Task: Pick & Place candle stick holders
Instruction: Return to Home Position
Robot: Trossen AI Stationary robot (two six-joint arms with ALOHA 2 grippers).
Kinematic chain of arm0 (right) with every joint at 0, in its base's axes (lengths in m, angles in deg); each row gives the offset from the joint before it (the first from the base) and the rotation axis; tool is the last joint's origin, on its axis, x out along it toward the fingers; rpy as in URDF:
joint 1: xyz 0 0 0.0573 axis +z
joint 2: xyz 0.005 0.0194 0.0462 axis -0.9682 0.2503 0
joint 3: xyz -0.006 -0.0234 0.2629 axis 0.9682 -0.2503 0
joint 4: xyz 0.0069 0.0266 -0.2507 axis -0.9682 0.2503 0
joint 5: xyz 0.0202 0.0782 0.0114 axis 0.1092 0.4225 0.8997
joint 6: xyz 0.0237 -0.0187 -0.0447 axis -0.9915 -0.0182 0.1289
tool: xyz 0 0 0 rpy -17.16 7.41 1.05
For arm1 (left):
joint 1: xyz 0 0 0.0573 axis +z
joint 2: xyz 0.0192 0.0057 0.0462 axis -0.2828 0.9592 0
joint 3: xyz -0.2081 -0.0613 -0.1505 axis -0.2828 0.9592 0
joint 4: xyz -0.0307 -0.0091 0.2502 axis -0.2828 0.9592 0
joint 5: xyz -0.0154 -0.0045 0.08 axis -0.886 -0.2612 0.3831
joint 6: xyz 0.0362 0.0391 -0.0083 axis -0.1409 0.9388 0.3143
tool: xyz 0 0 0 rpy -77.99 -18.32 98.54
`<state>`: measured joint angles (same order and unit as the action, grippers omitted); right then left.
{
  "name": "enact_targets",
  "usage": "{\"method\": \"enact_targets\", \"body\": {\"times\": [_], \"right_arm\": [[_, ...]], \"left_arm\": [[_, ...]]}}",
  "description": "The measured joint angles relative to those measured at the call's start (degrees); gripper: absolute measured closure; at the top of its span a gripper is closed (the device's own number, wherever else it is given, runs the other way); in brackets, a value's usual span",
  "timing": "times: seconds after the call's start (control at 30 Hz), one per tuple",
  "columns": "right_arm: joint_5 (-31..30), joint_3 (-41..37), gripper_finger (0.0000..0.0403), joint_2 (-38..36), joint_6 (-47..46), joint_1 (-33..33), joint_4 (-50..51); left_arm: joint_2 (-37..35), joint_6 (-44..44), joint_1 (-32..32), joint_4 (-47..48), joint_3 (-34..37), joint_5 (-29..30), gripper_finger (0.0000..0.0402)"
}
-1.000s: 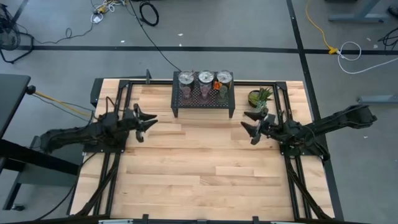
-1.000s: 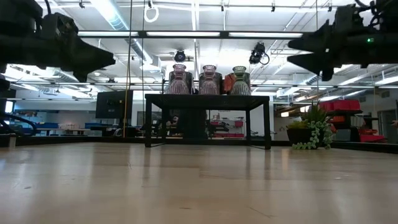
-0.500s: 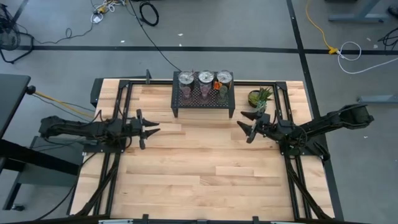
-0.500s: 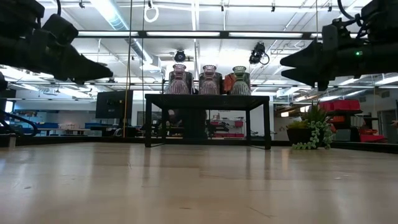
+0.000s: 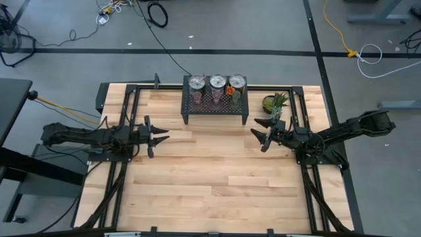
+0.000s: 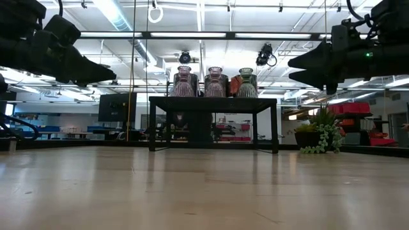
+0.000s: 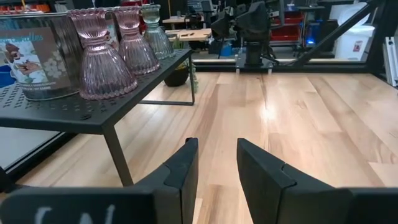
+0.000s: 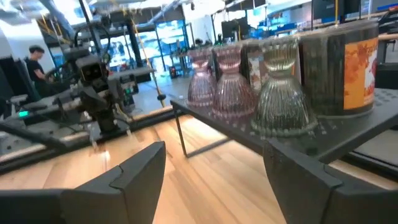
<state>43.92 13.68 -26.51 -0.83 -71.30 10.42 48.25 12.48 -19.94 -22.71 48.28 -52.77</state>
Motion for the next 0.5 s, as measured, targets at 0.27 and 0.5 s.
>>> {"method": "enact_targets", "body": {"times": [0.27, 0.5], "right_arm": [[-0.81, 0.0, 0.0134, -12.96, 0.04, -0.02, 8.76], [-0.62, 0.0, 0.0134, -26.35, 0.04, 0.0, 11.62]], "left_arm": [[-2.6, -0.02, -2.31, 0.58, 0.02, 0.24, 0.0287], [-13.54, -0.07, -9.63, 0.38, 0.04, 0.36, 0.0287]]}}
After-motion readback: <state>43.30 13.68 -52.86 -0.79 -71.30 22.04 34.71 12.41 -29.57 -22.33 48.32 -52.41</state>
